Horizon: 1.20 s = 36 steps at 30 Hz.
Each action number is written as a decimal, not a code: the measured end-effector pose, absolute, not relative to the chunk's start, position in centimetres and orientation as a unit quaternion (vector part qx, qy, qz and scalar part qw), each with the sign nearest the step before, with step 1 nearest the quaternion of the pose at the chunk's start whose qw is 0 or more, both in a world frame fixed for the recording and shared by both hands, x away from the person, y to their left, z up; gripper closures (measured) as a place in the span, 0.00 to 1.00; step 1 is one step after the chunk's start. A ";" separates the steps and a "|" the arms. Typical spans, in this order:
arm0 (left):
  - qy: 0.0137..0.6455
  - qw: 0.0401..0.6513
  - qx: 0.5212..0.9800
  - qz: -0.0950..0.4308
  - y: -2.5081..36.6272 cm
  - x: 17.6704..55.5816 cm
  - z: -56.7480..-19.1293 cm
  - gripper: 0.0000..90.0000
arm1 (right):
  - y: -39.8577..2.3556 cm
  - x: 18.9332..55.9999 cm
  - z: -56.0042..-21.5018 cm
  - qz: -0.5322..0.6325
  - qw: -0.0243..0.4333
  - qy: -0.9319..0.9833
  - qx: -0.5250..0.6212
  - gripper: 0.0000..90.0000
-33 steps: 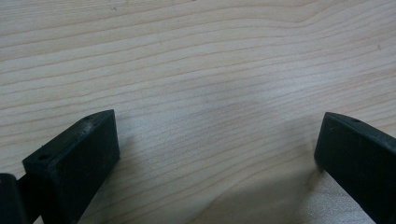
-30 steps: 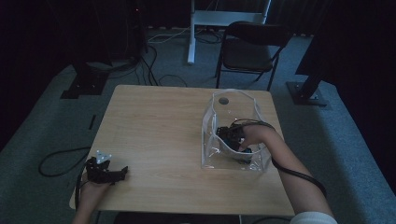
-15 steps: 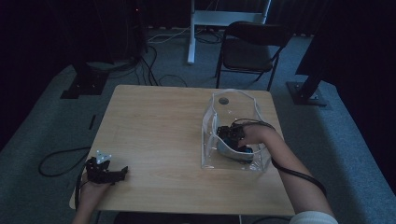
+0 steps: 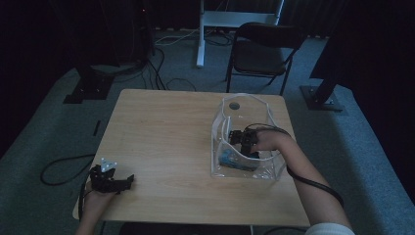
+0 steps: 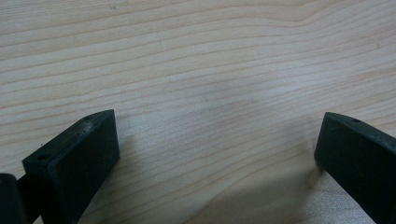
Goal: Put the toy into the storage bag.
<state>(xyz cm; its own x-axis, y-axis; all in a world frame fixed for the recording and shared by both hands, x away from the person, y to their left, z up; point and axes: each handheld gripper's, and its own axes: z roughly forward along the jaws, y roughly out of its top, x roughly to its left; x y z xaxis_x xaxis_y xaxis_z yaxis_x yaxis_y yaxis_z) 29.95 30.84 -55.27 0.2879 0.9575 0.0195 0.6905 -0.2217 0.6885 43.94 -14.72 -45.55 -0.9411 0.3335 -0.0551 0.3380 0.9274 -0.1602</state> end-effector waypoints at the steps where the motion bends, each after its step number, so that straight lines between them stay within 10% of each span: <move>1: 0.551 0.292 0.747 0.228 30.8 30.0 -55.3 0.00 | -14.7 43.9 -45.5 -0.084 0.013 0.982 0.171 0.20; 36: 0.552 0.292 0.747 0.228 30.8 29.9 -55.3 0.00 | -16.5 41.9 -39.2 0.052 0.029 0.973 0.225 0.22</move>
<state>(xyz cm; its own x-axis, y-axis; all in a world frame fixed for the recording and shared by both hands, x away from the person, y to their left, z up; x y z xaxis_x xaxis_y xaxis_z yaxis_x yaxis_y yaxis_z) 29.93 30.84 -55.28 0.2870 0.9577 0.0190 0.6909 -0.2207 0.6885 41.85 -16.49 -39.20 -0.8974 0.4399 -0.0337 0.4338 0.8936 0.1152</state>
